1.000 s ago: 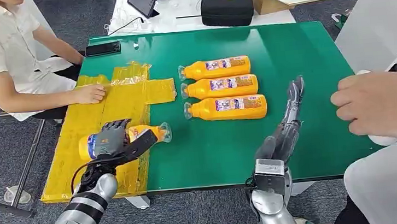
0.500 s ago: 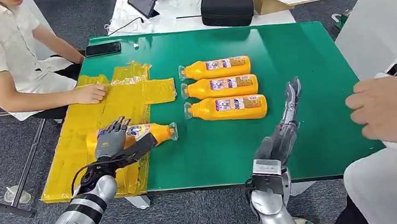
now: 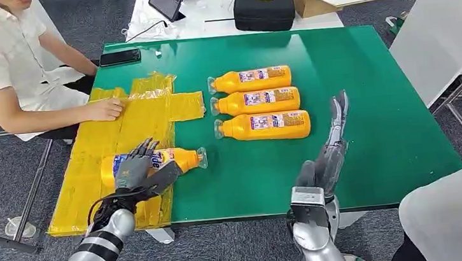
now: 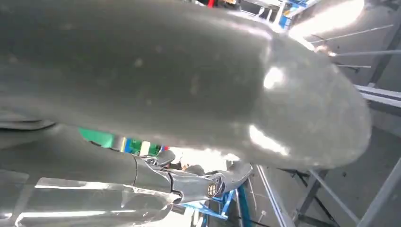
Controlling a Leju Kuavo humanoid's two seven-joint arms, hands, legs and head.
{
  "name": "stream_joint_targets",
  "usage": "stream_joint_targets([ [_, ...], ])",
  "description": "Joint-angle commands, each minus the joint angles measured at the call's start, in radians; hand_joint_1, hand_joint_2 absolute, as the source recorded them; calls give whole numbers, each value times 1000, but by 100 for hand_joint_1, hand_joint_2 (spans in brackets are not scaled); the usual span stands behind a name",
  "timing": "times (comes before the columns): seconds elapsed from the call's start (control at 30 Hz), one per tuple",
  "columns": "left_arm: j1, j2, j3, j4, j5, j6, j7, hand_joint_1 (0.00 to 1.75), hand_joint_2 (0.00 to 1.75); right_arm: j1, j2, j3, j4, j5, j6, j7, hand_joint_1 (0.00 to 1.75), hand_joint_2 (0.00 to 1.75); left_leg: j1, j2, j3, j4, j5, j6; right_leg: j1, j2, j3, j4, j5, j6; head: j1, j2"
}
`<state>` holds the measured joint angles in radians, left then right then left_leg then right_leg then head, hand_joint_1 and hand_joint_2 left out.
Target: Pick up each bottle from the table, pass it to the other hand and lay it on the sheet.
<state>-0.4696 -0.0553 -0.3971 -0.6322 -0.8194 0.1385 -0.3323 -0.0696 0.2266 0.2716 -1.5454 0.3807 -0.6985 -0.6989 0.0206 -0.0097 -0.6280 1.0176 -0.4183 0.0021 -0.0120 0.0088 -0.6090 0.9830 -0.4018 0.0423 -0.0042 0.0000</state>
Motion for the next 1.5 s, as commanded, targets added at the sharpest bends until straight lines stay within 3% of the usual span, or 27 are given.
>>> stream_joint_targets([
  [0.03, 114, 17, -68, -240, 66, 4, -41, 0, 175, -7, -24, -9, 29, 8, 0, 1, 0, 0, 0, 0, 3, -1, -1, 1, 0, -1, 3, -1, -1, -1, 0, 0],
  [0.23, 240, 49, -154, -533, 143, 22, -70, 0, 175, 6, -25, -11, 32, 44, 0, 1, 0, 0, 0, 1, 3, 0, -2, 1, 0, -1, 3, 0, -2, -1, 0, 0],
  [0.3, 264, 46, -173, -589, 181, 74, -94, 0, 175, 5, -20, -48, 69, 215, 0, 1, 0, 0, 0, 1, 1, 0, -1, 1, 0, 0, 1, -1, -1, -1, 0, 0],
  [0.4, 310, 38, -195, -671, 203, 142, -123, 0, 175, -36, -43, -132, 268, 449, 0, 1, 0, 0, 0, 1, 5, -2, -2, 1, 1, 0, 5, -3, -1, -1, 0, 0],
  [0.47, 362, 21, -202, -738, 267, 161, -155, 0, 175, -96, -115, -198, 426, 580, 0, 71, 0, 0, 1, 1, 4, -2, -1, 1, 1, 0, 4, -4, 0, -1, 0, 0],
  [0.5, 382, 15, -208, -758, 284, 171, -167, 0, 175, -114, -131, -239, 472, 573, 0, 60, 0, 0, 1, 1, 4, -2, -1, 1, 1, 0, 4, -4, 0, 0, 0, 0],
  [0.57, 427, -10, -219, -809, 370, 191, -212, 0, 175, -175, -211, -273, 601, 595, 0, 144, 0, 0, 0, 1, 4, -2, -1, 1, 1, -1, 5, -4, 0, 0, 0, 0],
  [0.7, 430, -5, -240, -826, 375, 200, -203, 0, 175, -192, -221, -288, 631, 575, 0, 113, 0, 0, -1, -1, 2, 0, -1, 2, -1, -1, 3, -2, 0, 0, 0, 0],
  [0.83, 463, -15, -261, -873, 453, 226, -245, 0, 175, -227, -271, -301, 725, 613, 0, 213, 0, 0, -4, 0, 2, -1, -2, 3, -3, -1, 3, -2, 0, 1, 0, 0],
  [0.93, 461, -10, -266, -880, 447, 251, -245, 0, 175, -251, -295, -290, 785, 606, 3, 224, 0, 0, -3, 0, 3, -1, -2, 3, -2, -2, 4, -2, 0, 1, 0, 0],
  [1.1, 456, -8, -264, -875, 450, 249, -244, 0, 175, -257, -294, -289, 794, 609, 0, 228, 0, 0, -3, 0, 2, 0, -1, 3, -2, -1, 2, -1, 1, 1, 0, 0],
  [1.5, 413, -22, -293, -831, 469, 263, -248, 0, 175, -395, -276, -245, 966, 565, 42, 222, 0, 0, -3, 3, 4, 0, -2, 3, -2, 1, 4, -1, 1, 0, 0, 0],
])
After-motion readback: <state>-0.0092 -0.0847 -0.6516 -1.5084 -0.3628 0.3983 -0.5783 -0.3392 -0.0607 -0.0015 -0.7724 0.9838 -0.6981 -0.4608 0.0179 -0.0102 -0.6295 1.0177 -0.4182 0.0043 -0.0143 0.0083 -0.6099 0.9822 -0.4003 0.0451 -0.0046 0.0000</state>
